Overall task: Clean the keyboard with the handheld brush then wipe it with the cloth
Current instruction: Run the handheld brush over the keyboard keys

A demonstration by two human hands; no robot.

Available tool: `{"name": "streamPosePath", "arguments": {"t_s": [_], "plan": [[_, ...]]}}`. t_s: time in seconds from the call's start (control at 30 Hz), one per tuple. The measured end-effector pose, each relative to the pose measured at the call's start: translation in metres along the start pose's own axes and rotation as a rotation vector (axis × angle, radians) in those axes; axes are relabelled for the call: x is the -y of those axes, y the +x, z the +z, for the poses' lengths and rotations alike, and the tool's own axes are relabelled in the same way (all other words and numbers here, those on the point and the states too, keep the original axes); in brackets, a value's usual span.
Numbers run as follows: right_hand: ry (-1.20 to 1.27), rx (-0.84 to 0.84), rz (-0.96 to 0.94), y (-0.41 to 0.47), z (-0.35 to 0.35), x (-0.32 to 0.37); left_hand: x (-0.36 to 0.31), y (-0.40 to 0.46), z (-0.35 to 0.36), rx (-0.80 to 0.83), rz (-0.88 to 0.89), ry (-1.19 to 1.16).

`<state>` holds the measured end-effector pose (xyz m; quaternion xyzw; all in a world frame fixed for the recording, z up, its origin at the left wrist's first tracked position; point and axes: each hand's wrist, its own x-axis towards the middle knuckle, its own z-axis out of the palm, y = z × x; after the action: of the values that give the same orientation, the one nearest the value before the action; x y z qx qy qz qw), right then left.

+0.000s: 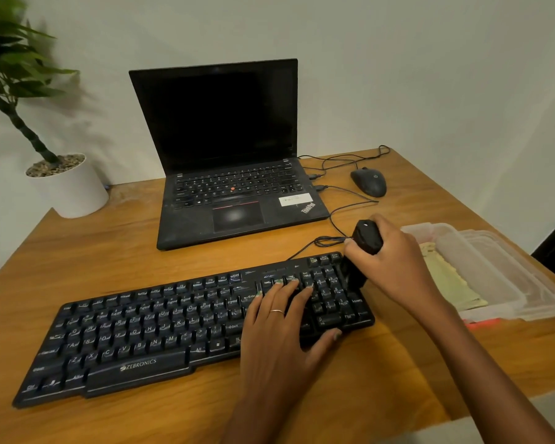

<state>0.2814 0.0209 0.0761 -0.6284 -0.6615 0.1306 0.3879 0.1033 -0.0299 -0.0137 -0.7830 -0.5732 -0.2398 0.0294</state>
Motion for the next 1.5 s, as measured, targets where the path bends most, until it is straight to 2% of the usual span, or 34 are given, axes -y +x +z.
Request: {"name": "streamPosePath", "arguments": {"t_s": [0.07, 0.17, 0.33, 0.43, 0.57, 0.7, 0.83, 0.93, 1.1, 1.23, 1.33, 1.37, 1.47, 1.5], "plan": [[-0.026, 0.015, 0.022, 0.003, -0.005, -0.001, 0.000, 0.000, 0.000, -0.007, 0.003, 0.009], [0.012, -0.054, -0.040, -0.002, -0.002, -0.001, 0.000, 0.000, 0.000, -0.008, 0.003, 0.012], [0.006, 0.021, 0.037, 0.004, -0.006, -0.002, 0.001, 0.000, 0.002, -0.021, 0.011, 0.007], [0.036, -0.046, -0.029, 0.001, -0.003, -0.003, 0.000, 0.000, 0.001, -0.027, 0.014, -0.004], [-0.005, 0.027, 0.047, 0.004, -0.006, -0.003, 0.000, 0.000, 0.001, -0.035, 0.012, 0.014], [0.023, -0.017, -0.012, -0.003, -0.006, -0.001, 0.000, 0.000, 0.001, -0.047, 0.018, 0.011], [-0.015, 0.046, 0.050, -0.004, -0.011, 0.001, 0.000, 0.000, 0.002, -0.046, 0.016, 0.012], [0.002, -0.013, 0.006, -0.009, -0.010, 0.003, 0.000, -0.001, 0.002, -0.050, 0.014, 0.008], [-0.013, 0.094, 0.110, -0.010, -0.016, 0.005, -0.001, 0.000, 0.001, -0.042, 0.008, 0.014], [0.014, 0.010, 0.076, -0.017, -0.014, 0.004, 0.000, 0.000, 0.001, -0.038, 0.004, 0.007], [-0.002, 0.169, 0.137, -0.018, -0.021, 0.004, 0.000, 0.000, 0.002, -0.034, 0.006, 0.010], [-0.013, 0.165, 0.131, -0.019, -0.022, 0.005, 0.000, 0.000, 0.003, -0.032, 0.008, 0.010], [-0.003, -0.005, 0.057, -0.025, -0.016, 0.005, 0.000, -0.001, 0.003, -0.026, 0.005, 0.006], [0.005, -0.005, 0.056, -0.026, -0.015, 0.006, 0.000, -0.001, 0.002, -0.025, 0.003, 0.005]]}}
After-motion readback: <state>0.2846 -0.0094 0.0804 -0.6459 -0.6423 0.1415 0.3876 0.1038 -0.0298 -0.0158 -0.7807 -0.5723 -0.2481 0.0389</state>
